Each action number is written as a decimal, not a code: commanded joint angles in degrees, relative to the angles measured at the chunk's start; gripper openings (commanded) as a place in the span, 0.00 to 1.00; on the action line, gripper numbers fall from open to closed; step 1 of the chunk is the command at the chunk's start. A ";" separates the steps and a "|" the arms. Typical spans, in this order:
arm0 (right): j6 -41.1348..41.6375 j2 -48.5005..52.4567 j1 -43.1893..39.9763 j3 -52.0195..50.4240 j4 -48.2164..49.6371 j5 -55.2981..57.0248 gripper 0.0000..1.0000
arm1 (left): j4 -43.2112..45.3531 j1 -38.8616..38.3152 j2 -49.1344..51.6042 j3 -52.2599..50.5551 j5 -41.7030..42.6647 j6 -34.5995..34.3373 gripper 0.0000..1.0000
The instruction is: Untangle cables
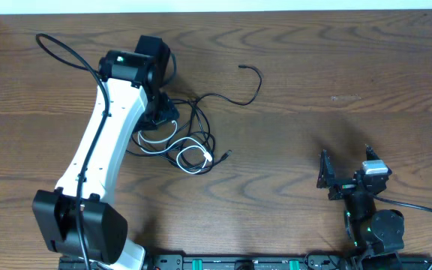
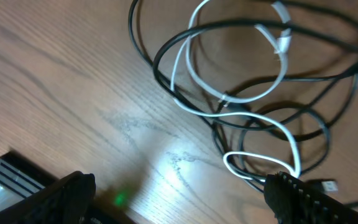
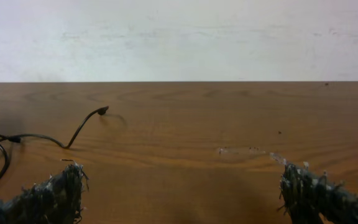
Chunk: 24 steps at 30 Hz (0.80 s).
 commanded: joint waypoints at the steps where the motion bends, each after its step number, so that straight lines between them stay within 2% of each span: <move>1: 0.72 -0.33 -0.28 -0.07 -0.22 0.46 0.99 | 1.09 0.13 0.79 -3.37 2.12 -0.85 0.87; 5: 0.72 -0.33 -0.28 -0.07 -0.22 0.44 0.99 | 6.45 -0.74 0.79 -8.85 7.91 -0.87 0.67; 6: 0.72 -0.33 -0.28 -0.07 -0.22 0.46 0.99 | 8.33 -1.20 0.79 -10.27 9.22 -0.90 0.65; 10: 0.72 -0.33 -0.28 -0.07 -0.22 0.44 0.99 | 16.37 -3.23 0.79 -15.61 13.92 -0.98 0.61; 13: 0.72 -0.33 -0.28 -0.07 -0.22 0.44 0.99 | 22.40 -4.74 0.81 -18.80 14.25 -4.35 0.55; 21: 0.72 -0.33 -0.28 -0.07 -0.22 0.44 0.99 | 32.87 -6.73 0.81 -24.20 14.21 -12.76 0.54; 24: 0.72 -0.33 -0.28 -0.07 -0.22 0.46 0.99 | 35.30 -7.67 0.81 -25.42 14.01 -13.22 0.53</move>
